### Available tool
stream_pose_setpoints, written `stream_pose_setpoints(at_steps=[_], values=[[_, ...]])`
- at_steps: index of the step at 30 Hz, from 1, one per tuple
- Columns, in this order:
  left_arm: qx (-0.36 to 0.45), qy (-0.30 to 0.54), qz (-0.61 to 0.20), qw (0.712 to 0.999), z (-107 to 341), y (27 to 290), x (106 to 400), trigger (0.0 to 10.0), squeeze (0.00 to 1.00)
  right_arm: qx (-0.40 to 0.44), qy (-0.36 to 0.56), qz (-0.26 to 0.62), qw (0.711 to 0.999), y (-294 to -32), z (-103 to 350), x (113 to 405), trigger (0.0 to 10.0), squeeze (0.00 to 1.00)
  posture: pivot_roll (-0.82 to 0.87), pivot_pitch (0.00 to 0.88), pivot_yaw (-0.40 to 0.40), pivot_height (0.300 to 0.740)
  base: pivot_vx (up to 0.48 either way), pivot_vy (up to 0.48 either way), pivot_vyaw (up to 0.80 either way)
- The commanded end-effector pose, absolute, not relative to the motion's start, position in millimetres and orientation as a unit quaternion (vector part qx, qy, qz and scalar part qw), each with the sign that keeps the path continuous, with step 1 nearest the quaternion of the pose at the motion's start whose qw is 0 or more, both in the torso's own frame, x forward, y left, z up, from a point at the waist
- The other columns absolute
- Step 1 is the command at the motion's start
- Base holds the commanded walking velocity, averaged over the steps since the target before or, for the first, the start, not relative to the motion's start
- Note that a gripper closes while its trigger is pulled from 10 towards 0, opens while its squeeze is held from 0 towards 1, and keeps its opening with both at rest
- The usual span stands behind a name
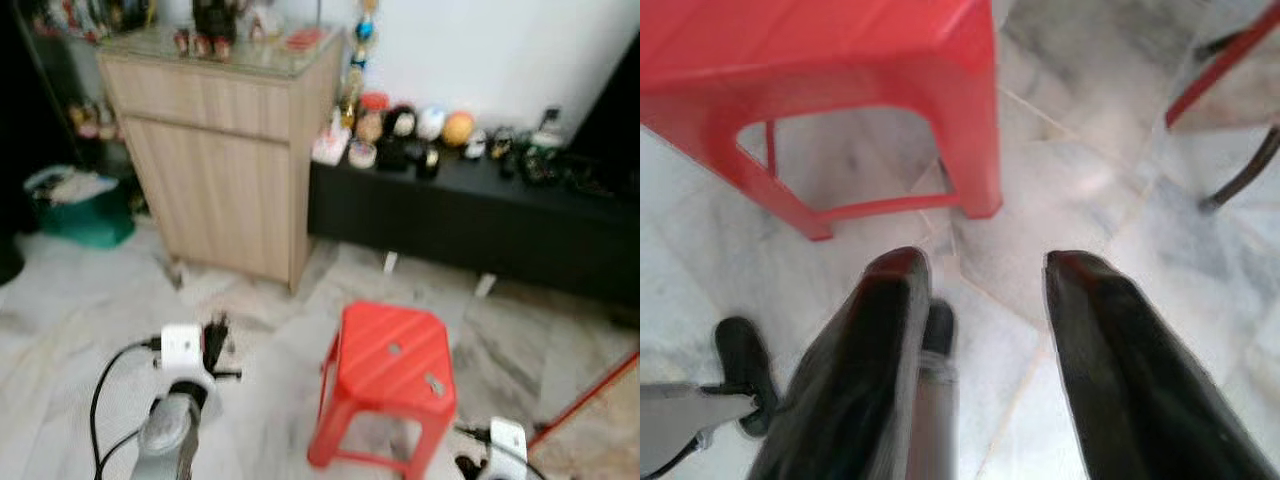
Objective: Hang keys on a hook
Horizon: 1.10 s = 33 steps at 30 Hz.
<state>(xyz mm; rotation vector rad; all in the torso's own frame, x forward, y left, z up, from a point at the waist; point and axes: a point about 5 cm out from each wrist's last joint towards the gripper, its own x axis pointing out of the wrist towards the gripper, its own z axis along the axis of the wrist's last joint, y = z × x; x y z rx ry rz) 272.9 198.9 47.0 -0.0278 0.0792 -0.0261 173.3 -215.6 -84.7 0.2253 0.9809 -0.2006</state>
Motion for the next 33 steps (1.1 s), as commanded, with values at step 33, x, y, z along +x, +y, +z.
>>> stream_pose_setpoints(at_steps=[33], values=[[-0.012,0.053,-0.011,0.998,41.4,197.7,269.4,10.0,0.00,0.107,0.455,-0.105,0.878,-221.6,-79.6,181.2,10.0,0.00,0.09,0.000,-0.095,0.740,-0.107,0.000,0.00]])
